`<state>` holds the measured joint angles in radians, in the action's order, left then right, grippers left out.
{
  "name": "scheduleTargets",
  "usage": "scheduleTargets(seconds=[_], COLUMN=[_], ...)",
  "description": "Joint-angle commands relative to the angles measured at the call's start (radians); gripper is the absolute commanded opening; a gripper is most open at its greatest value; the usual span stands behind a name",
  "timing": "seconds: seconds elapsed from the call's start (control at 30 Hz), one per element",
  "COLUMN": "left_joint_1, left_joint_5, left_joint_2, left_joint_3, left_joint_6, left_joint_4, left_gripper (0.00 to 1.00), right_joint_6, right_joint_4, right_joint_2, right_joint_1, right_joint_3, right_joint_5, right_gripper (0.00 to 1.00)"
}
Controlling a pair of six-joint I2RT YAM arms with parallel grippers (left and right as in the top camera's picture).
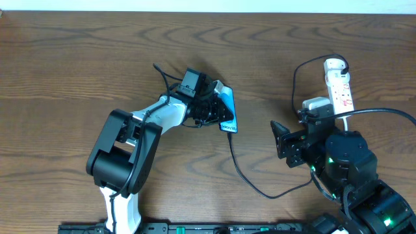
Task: Plug charger to phone and switch on socket
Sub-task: 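Lower the phone flat onto the table with the left gripper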
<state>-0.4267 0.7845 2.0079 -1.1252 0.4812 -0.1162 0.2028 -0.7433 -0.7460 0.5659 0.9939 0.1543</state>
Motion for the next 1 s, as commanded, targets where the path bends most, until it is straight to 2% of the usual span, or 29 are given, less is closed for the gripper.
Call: scheduleTargets(seconds=[0.0, 0.37, 0.63, 0.87, 0.97], left_joint_1=[-0.001, -0.001, -0.001, -0.001, -0.001], left_joint_5=[-0.019, -0.142, -0.15, -0.203, -0.203], left_joint_2=[-0.018, -0.018, -0.018, -0.018, -0.018], left_joint_3=[-0.021, -0.021, -0.021, -0.021, -0.021], left_joint_6=[-0.018, -0.018, -0.018, -0.018, -0.018], left_joint_4=[0.0, -0.014, -0.015, -0.023, -0.027], left_gripper=[0.27, 0.31, 0.34, 0.44, 0.45], right_joint_6=[0.014, 0.029, 0.03, 0.048, 0.048], right_joint_4=[0.002, -0.002, -0.002, -0.011, -0.016], right_joint_2=[0.002, 0.002, 0.002, 0.002, 0.002], right_joint_1=[-0.005, -0.005, -0.005, -0.005, -0.005], right_joint_3=[0.014, 0.014, 0.014, 0.014, 0.014], right_joint_5=[0.012, 0.012, 0.012, 0.012, 0.012], right_gripper=[0.71, 0.72, 0.72, 0.73, 0.73])
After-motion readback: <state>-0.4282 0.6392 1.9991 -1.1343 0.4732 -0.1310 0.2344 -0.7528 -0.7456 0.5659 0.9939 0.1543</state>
